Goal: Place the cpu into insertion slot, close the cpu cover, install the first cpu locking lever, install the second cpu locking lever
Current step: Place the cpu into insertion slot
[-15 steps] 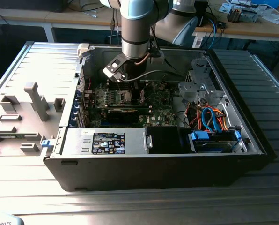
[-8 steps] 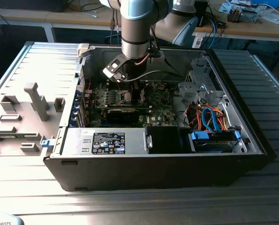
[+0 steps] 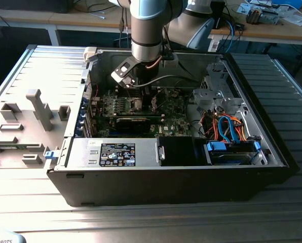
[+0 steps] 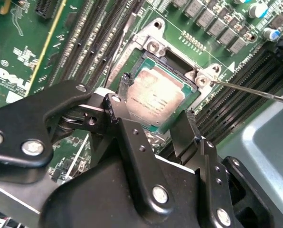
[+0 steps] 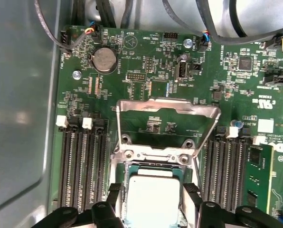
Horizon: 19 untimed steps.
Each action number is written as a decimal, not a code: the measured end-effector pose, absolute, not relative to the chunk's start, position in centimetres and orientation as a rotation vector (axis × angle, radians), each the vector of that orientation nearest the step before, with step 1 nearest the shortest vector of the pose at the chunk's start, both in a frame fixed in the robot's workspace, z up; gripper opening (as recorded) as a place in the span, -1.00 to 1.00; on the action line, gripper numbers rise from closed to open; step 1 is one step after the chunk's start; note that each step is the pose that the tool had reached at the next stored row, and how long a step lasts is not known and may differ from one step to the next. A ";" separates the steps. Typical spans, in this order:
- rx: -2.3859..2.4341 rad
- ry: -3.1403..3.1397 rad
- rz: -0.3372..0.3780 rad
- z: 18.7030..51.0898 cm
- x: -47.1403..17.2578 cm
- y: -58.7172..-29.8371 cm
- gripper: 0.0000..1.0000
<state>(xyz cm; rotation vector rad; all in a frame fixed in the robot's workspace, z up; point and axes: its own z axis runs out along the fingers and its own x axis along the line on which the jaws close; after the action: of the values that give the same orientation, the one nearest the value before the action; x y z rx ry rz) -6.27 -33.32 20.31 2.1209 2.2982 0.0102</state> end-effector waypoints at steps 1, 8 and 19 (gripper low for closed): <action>2.126 2.300 0.018 20.4 -6.3 -33.3 0.24; 2.126 2.299 0.017 20.9 -6.3 -33.4 -0.06; 2.126 2.298 0.016 21.0 -6.5 -33.6 -0.79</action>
<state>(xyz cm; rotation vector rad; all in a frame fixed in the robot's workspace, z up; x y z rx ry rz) -6.48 -33.64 21.04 2.1259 2.2983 0.0161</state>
